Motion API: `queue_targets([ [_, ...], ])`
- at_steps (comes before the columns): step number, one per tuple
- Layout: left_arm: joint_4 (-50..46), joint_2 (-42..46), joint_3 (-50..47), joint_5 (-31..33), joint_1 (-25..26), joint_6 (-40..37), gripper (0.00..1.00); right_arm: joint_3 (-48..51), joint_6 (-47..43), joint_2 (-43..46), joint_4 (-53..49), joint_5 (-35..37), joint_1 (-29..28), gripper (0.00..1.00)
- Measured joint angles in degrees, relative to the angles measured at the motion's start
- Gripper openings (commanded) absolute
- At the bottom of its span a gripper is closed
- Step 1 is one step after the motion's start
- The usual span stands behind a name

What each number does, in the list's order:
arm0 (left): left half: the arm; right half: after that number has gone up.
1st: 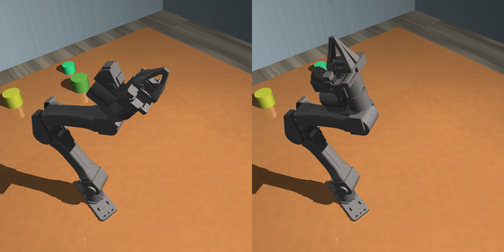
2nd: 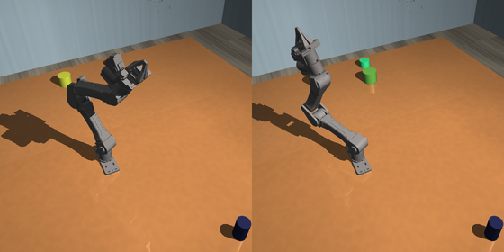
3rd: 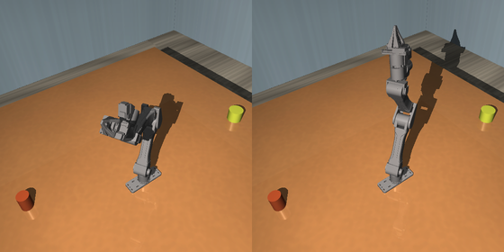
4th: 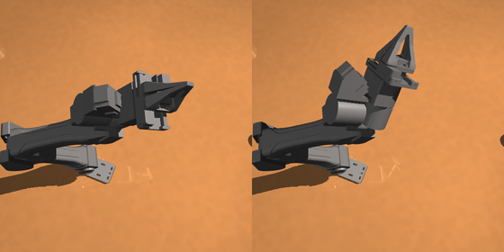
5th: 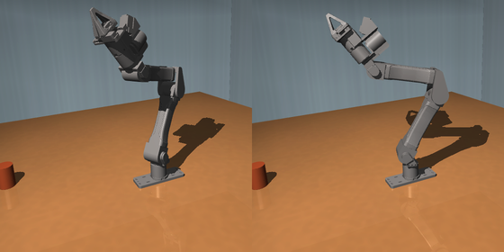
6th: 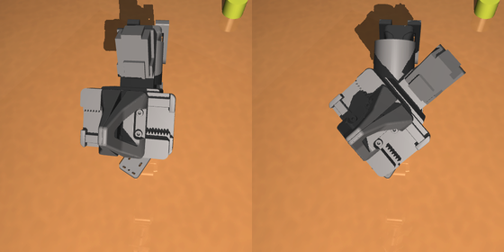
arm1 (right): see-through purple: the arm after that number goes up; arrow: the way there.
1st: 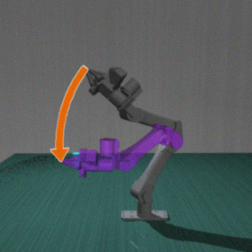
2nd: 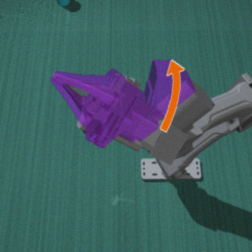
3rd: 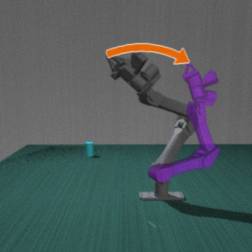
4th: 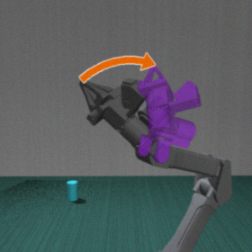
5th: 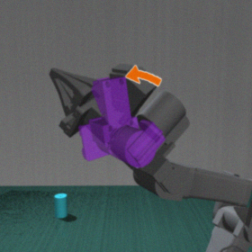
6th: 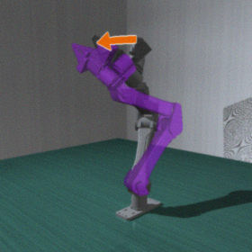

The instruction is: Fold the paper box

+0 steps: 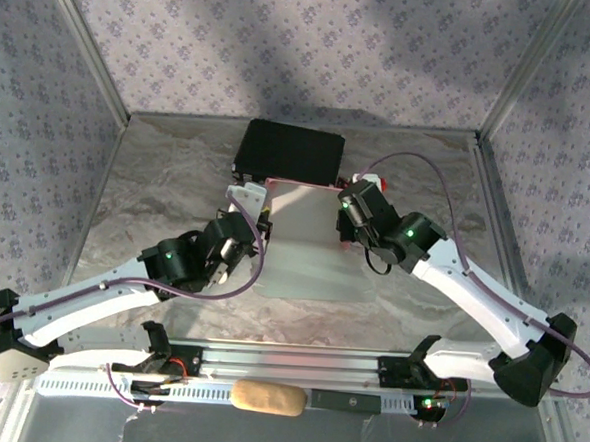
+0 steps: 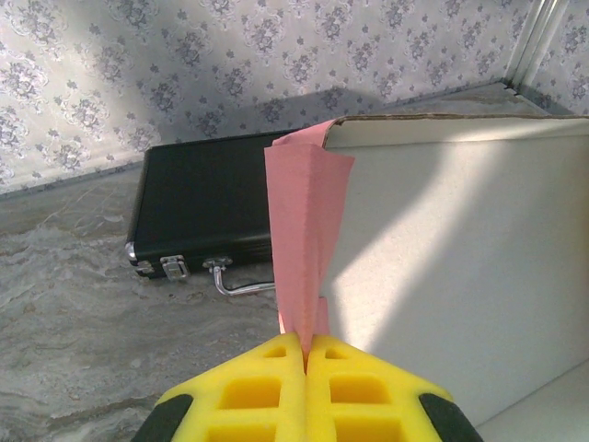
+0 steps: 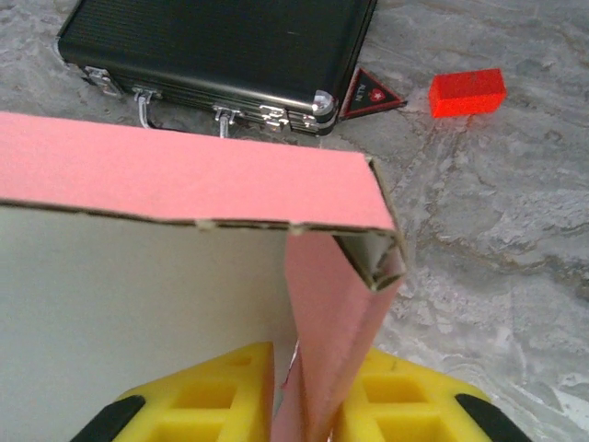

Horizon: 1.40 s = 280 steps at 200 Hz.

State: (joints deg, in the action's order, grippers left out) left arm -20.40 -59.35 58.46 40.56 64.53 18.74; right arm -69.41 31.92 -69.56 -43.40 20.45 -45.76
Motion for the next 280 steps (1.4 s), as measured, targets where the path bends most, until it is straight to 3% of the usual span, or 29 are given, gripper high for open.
queue_targets([
  [43,0.0,-0.8,0.0,0.1,0.0,0.0,0.0,0.3,0.0,0.2,0.3,-0.6,0.0,0.26],
  [100,-0.1,-0.9,0.0,0.4,0.0,0.0,0.0,0.3,1.4,-0.4,-0.1,0.6,0.4,0.13],
  [156,-0.1,-0.9,0.0,0.2,0.1,0.0,0.0,0.3,2.7,-2.8,-1.3,1.8,0.2,0.28],
  [219,-0.5,-0.9,0.0,-0.1,0.2,0.0,0.0,2.8,2.9,-2.3,0.4,-0.4,0.8,0.28],
  [249,-0.6,-0.9,0.0,-0.5,0.2,0.0,0.0,4.0,3.1,-2.3,1.8,-1.8,1.0,0.19],
  [274,-0.9,-1.0,0.0,-0.7,0.3,0.0,0.0,4.1,4.6,-2.1,2.8,-1.8,1.2,0.01],
  [280,-1.0,-1.2,0.0,-0.8,0.3,0.0,0.0,4.0,5.1,-2.1,2.7,-1.7,1.2,0.0],
])
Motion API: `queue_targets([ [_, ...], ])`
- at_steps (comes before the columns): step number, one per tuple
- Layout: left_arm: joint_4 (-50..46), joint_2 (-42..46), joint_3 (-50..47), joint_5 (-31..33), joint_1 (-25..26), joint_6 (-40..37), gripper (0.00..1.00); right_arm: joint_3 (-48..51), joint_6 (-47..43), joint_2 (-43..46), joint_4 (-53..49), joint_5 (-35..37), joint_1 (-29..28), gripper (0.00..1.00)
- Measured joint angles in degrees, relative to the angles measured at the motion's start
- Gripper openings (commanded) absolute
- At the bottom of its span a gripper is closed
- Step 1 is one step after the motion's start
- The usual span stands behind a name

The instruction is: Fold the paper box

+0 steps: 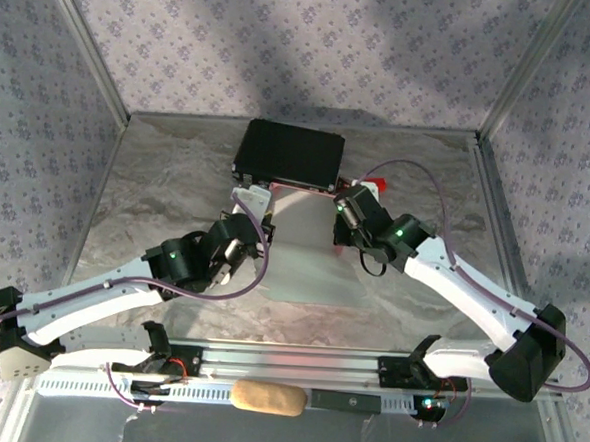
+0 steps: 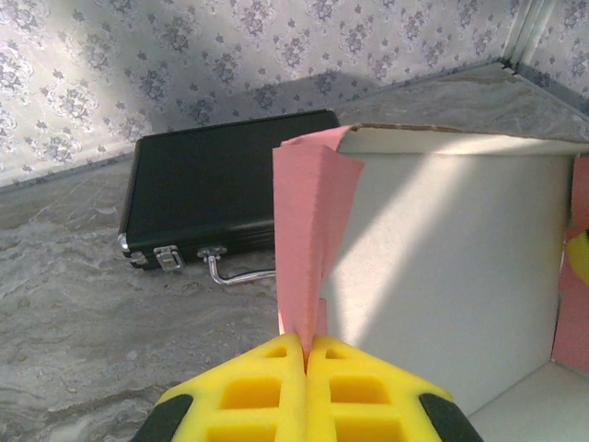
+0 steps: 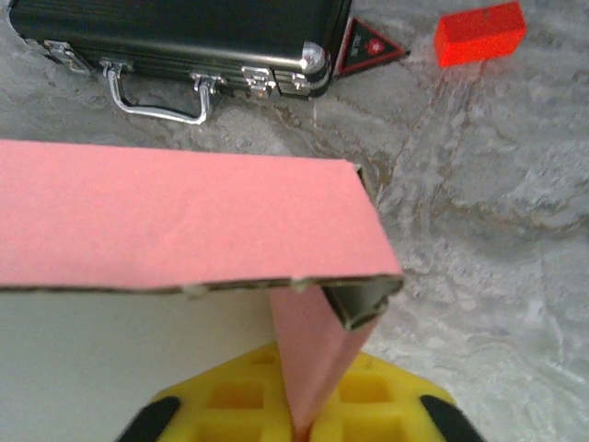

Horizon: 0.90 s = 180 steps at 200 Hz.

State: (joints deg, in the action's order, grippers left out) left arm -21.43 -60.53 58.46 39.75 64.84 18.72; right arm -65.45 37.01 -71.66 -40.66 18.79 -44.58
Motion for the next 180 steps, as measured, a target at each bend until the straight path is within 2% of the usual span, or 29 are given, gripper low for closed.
queue_targets([
  [22,-0.1,-0.5,0.0,-0.8,-1.2,0.0,0.0,-1.4,1.2,-0.2,-2.2,0.7,-0.3,0.0],
  [45,0.6,-0.4,-0.5,-3.6,-5.0,-0.3,0.03,-4.8,1.6,-1.4,-4.9,1.1,-1.0,0.0],
  [66,2.4,0.0,-2.8,-9.1,-9.3,-1.3,0.11,-5.3,1.6,-1.5,-5.4,0.1,-1.3,0.0],
  [120,7.1,2.2,-9.3,-26.7,-19.3,-4.3,0.18,-5.3,0.9,-1.3,-7.2,-2.9,-1.3,0.0],
  [144,8.0,2.8,-9.9,-31.3,-21.0,-5.3,0.22,-5.3,0.7,-1.1,-7.5,-3.2,-1.3,0.0],
  [180,8.2,3.2,-10.4,-32.9,-21.0,-6.5,0.27,-5.3,0.7,-1.1,-8.0,-3.1,-1.3,0.0],
])
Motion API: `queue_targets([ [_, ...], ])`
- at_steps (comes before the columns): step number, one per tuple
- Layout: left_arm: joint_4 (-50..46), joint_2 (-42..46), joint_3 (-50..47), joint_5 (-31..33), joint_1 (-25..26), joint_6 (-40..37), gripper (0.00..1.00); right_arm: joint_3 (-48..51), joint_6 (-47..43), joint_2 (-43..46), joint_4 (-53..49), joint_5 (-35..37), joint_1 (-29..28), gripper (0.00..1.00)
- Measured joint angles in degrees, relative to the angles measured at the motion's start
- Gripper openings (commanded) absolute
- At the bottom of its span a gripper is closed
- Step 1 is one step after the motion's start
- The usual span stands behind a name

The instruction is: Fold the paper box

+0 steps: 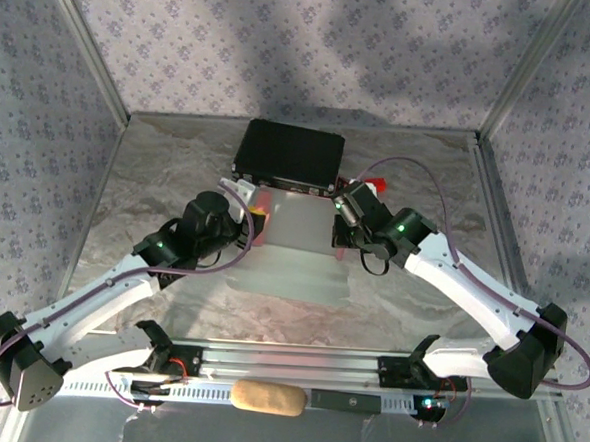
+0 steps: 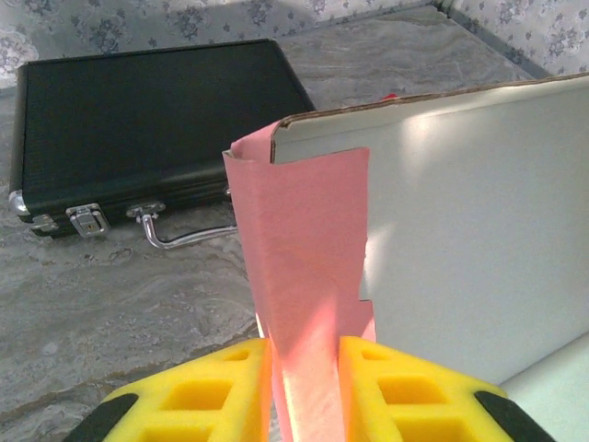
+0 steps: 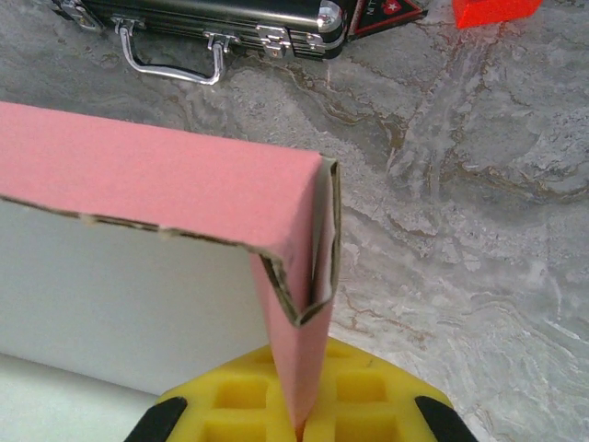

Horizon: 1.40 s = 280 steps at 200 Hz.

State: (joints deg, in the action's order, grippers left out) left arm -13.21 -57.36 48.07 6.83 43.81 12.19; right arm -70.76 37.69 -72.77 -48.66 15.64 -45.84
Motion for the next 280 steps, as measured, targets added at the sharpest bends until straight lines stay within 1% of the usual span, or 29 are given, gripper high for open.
queue_targets([
  [66,-0.1,0.9,-1.5,0.6,-1.3,-1.9,0.39,0.0,-0.6,0.0,0.0,0.0,0.0,0.0],
  [108,-0.2,1.5,-1.7,-0.6,-2.2,-2.3,0.37,-0.3,-0.7,-0.5,0.0,0.3,-0.2,0.0],
  [150,-0.3,1.3,-1.7,-0.9,-2.4,-2.9,0.46,-0.9,-0.7,-0.7,-0.5,1.1,-0.7,0.0],
  [173,0.0,1.4,-1.9,-2.1,-3.8,-3.2,0.5,-1.1,-0.7,-0.7,-0.7,1.0,-0.7,0.0],
  [192,1.5,1.8,-3.0,-6.4,-7.1,-3.1,0.51,-1.2,-0.7,-0.7,-0.6,0.6,-0.7,0.0],
  [219,2.1,1.8,-3.3,-16.0,-12.0,-3.0,0.5,-1.2,-0.7,-0.7,-0.4,-0.5,-0.7,0.0],
  [247,1.7,0.4,-2.7,-23.6,-13.1,-3.2,0.49,-1.2,-1.7,-0.9,-0.5,-0.8,-0.6,0.0],
  [273,1.3,-0.9,-2.4,-28.2,-13.7,-3.2,0.49,-1.6,-2.4,-1.3,-0.5,-1.6,-0.5,0.0],
  [280,1.3,-1.1,-2.4,-29.2,-14.0,-3.2,0.46,-1.7,-2.6,-1.3,-0.5,-1.6,-0.5,0.0],
])
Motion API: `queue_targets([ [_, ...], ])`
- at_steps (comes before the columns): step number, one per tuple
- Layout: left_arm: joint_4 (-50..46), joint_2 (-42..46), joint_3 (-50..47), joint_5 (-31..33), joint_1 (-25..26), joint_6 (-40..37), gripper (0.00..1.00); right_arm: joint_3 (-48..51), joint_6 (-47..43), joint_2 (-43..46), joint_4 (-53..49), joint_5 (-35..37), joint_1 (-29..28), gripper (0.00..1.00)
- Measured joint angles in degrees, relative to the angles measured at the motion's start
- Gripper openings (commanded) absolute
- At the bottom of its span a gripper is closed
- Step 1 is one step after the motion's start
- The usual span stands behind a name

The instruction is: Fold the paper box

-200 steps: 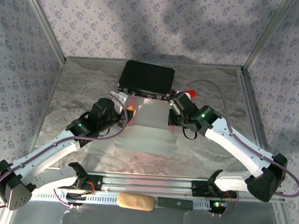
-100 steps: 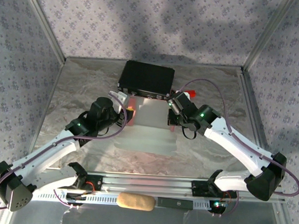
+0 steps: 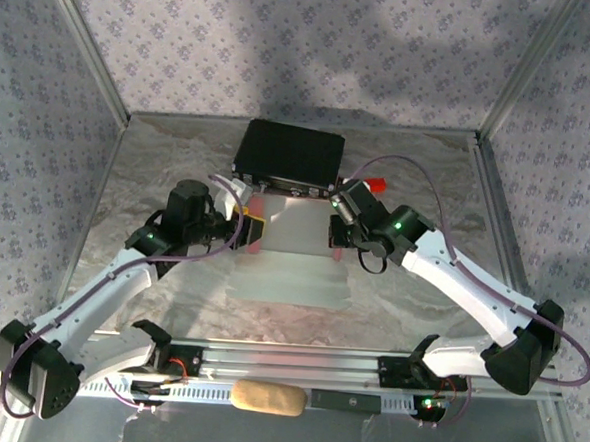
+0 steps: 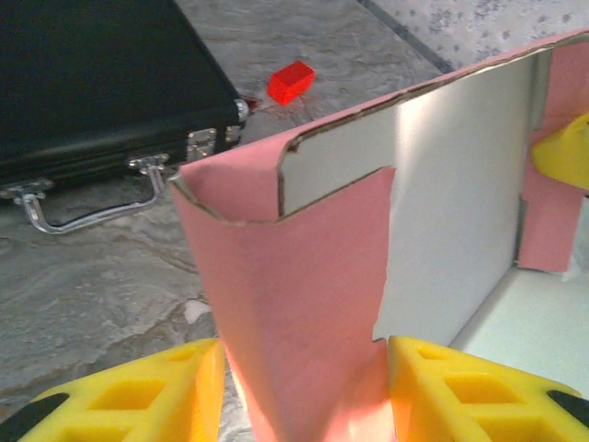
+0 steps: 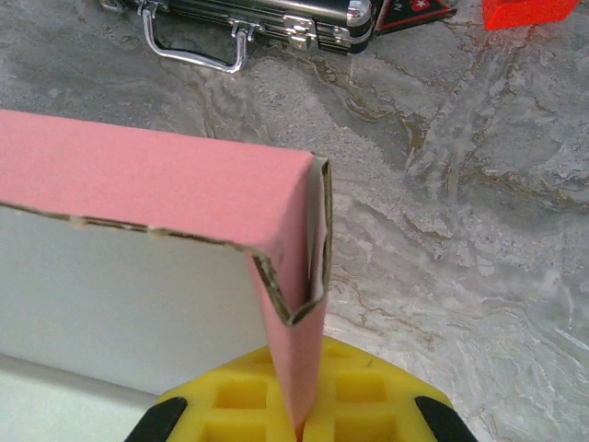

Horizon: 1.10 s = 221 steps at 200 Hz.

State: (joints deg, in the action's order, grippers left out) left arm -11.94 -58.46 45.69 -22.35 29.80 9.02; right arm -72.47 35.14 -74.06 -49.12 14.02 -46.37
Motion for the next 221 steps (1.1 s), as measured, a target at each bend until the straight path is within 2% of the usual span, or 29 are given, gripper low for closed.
queue_targets([
  [32,-0.3,-0.5,0.4,-2.5,-1.4,0.0,0.41,-0.1,-0.1,0.0,0.0,-0.4,0.1,0.0],
  [146,-3.3,5.1,0.6,-7.1,-1.7,0.0,0.51,-0.1,-0.2,-1.0,0.0,-1.5,1.3,0.0],
  [221,-4.6,6.3,1.7,-12.5,-2.8,1.1,0.56,-0.1,-0.3,-1.0,0.0,-1.8,1.7,0.0],
])
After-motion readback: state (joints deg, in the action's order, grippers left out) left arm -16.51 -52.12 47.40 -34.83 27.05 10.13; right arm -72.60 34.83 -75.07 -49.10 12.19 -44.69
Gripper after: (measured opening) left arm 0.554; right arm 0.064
